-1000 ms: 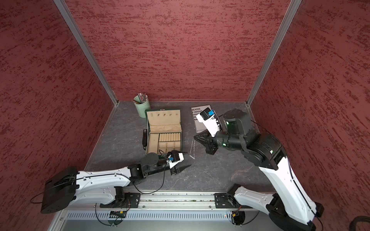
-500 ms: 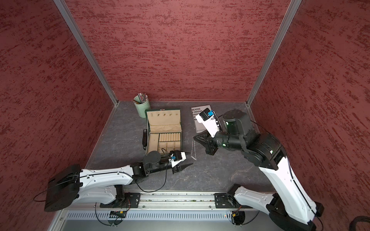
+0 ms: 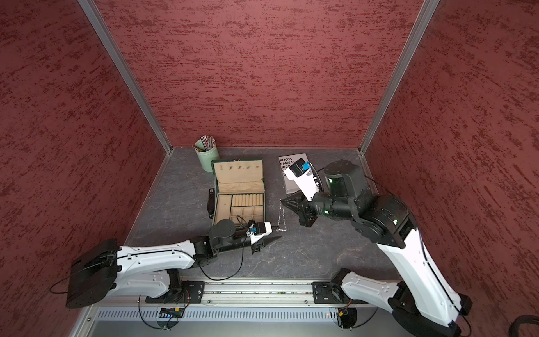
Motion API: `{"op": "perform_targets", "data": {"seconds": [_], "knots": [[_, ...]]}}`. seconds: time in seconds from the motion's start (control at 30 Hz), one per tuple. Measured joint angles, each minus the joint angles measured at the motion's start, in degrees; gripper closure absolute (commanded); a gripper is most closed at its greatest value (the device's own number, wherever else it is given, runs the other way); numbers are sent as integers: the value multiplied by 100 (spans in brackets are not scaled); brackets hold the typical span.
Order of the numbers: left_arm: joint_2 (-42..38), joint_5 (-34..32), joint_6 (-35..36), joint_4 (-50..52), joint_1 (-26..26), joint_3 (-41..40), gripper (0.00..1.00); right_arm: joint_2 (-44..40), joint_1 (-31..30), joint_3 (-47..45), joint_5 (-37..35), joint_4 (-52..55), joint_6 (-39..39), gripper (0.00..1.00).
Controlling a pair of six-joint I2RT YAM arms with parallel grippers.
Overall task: Put jewelry chain into jewelry box
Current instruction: Pick up the necklace from the center of the board.
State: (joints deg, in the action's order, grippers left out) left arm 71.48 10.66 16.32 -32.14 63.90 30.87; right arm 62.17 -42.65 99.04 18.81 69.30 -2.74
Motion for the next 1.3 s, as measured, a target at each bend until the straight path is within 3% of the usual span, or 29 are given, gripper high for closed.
{"op": "perform_targets", "data": {"seconds": [0.83,1.3], "knots": [[-90,81,-2,70,-31,0,77,0,-48,0,-111,2,28,100],[-105,94,-44,114,-63,7,100,-4,-76,0,-153,2,68,100]]}}
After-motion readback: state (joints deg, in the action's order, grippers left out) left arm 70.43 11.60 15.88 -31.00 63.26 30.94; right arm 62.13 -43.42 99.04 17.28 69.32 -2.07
